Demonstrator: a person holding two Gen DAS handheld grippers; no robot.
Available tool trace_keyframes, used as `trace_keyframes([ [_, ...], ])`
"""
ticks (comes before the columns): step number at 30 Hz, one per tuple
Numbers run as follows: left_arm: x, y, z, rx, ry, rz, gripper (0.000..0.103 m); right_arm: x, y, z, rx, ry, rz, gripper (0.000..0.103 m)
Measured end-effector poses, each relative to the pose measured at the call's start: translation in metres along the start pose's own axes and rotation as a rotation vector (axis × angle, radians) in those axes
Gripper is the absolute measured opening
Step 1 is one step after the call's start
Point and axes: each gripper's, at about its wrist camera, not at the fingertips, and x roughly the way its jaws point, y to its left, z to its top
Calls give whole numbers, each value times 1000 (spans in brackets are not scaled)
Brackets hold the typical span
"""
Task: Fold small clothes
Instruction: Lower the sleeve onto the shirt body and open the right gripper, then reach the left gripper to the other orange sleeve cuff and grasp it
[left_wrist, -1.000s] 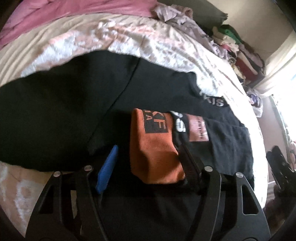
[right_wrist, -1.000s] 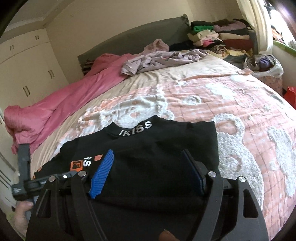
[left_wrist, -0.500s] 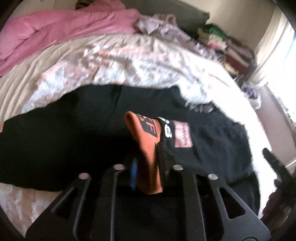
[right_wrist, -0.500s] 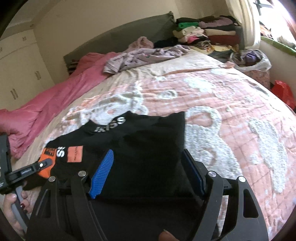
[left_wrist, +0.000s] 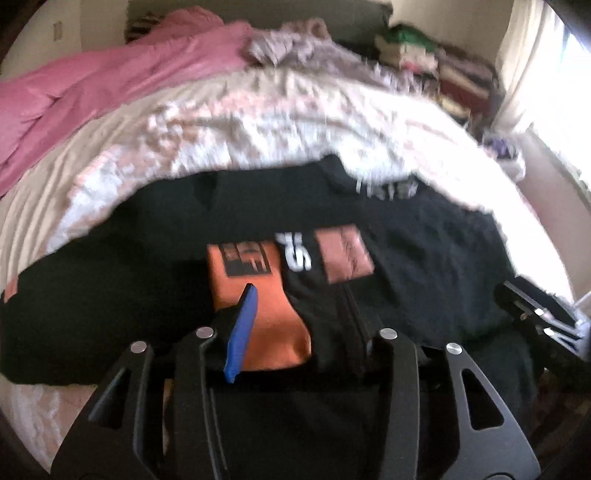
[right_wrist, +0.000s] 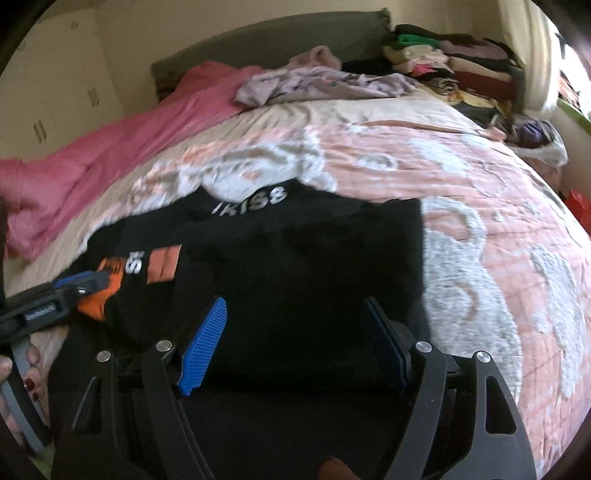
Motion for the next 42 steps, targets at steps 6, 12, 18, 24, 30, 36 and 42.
trace_keyframes([
  [6,22,5,-18,1,40,6,41,22,-8,-6,3,77,-59,74],
  [12,16,4,-21,-6,24,0,44,28,-16,-9,41,99,-44,74],
  [18,-3,2,-19,-16,-2,-6,62,3,-4,-4,37,46,40,79],
  [24,-27,5,-17,-28,-39,-4,76,-23,10,4,8,-3,71,84],
  [30,-50,16,-18,-50,-72,19,83,-51,21,17,-15,-63,101,85],
  [36,-72,35,-16,-82,-115,60,89,-74,33,37,-37,-111,120,86],
  [42,-91,66,-20,-137,-147,118,93,-89,54,56,-82,-157,156,86],
])
